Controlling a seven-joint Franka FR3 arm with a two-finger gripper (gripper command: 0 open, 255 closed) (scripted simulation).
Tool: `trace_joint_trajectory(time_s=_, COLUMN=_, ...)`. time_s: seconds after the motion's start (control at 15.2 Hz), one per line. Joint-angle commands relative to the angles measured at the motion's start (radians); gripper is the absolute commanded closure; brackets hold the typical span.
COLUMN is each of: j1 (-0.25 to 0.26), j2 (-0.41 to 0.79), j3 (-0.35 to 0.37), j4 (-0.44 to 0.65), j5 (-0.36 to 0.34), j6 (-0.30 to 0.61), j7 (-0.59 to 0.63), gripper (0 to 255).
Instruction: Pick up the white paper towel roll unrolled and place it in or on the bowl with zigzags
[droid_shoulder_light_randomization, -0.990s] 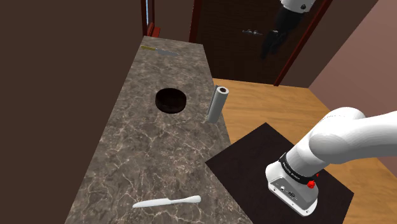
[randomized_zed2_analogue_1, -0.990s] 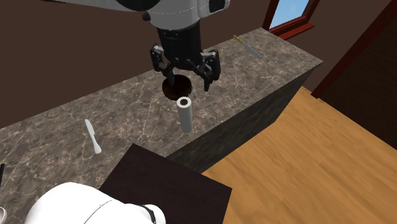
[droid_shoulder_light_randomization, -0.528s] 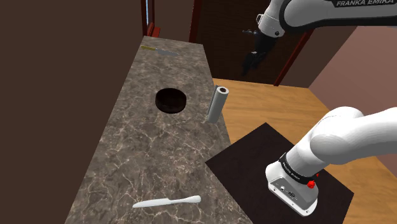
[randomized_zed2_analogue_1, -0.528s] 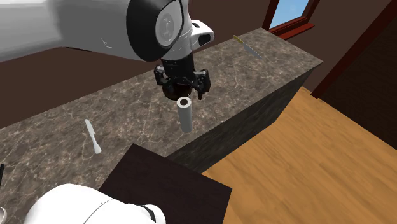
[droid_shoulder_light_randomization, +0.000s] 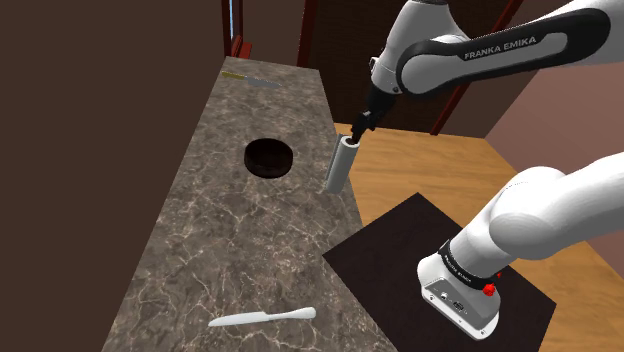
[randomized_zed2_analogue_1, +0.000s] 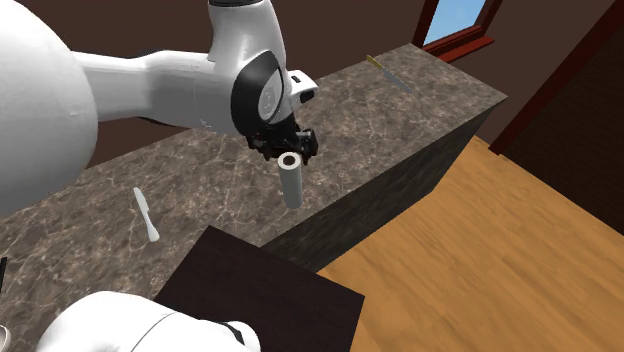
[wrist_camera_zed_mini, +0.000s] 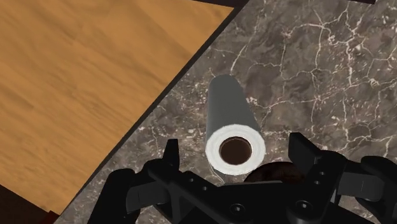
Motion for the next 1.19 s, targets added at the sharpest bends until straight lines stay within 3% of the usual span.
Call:
trace_joint_trajectory(time_s=0.0, j1=0.008, j2=0.041, j3=0.011, j4=-0.017, j5=0.001, j6=0.063, j7=0.012, gripper=0)
trace_joint_trajectory(time_s=0.46, j1=-0.001, j2=0.130, j3=0.011, j4=-0.056, j5=-0.011, j6=0.191, j7=0.019, gripper=0)
trace_joint_trajectory(time_s=0.99, j1=-0.001, j2=0.129, j3=0.011, j4=-0.056, j5=-0.011, j6=0.191, j7=0.019, gripper=0)
trace_joint_trajectory(time_s=1.06, j1=-0.001, j2=0.129, j3=0.011, j4=-0.056, j5=-0.011, j6=0.191, j7=0.019, gripper=255)
trace_joint_trajectory(time_s=1.12, j1=-0.001, j2=0.129, j3=0.011, j4=-0.056, j5=-0.011, j6=0.191, j7=0.019, gripper=255)
